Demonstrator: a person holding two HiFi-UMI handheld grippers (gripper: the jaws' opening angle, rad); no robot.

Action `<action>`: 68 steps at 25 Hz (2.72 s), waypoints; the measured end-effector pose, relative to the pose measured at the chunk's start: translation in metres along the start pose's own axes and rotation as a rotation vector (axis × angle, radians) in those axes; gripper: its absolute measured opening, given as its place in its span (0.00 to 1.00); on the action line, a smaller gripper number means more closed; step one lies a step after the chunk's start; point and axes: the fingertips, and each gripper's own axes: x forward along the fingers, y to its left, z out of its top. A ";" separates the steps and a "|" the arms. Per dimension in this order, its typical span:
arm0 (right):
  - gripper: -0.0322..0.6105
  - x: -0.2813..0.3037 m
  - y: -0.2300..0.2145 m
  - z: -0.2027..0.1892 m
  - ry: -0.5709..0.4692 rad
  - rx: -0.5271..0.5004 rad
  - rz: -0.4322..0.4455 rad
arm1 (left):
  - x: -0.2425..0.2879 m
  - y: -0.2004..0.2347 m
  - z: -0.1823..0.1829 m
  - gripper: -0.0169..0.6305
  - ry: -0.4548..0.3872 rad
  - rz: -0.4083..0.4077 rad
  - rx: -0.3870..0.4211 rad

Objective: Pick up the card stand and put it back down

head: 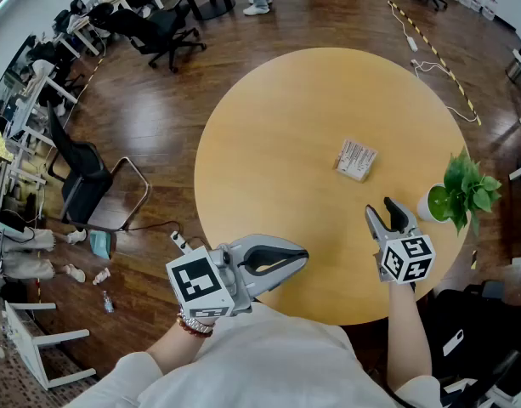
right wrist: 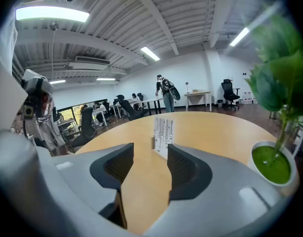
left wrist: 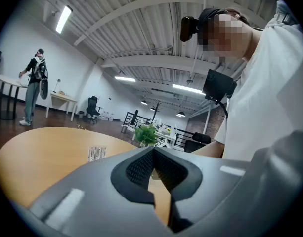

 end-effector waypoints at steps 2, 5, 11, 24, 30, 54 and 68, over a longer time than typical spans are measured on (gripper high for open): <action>0.38 0.034 -0.007 -0.001 0.023 -0.027 0.006 | -0.002 0.015 0.017 0.01 0.013 -0.036 0.025; 0.41 0.078 -0.026 -0.006 0.072 -0.098 0.016 | 0.001 0.040 0.032 0.01 0.028 -0.066 0.061; 0.44 0.126 -0.068 0.001 0.110 -0.145 0.070 | 0.026 0.079 0.041 0.01 0.087 -0.066 0.069; 0.42 0.171 -0.056 -0.030 0.199 -0.314 0.350 | 0.035 0.134 -0.005 0.01 0.132 -0.037 -0.074; 0.32 0.174 -0.058 -0.033 0.194 -0.370 0.361 | 0.040 0.149 -0.013 0.01 0.116 -0.036 -0.098; 0.32 0.137 -0.038 -0.026 0.111 -0.270 0.254 | 0.050 0.142 -0.020 0.01 0.114 -0.042 -0.104; 0.29 0.154 -0.018 -0.049 0.191 -0.445 0.369 | 0.047 0.144 -0.035 0.01 0.145 -0.046 -0.154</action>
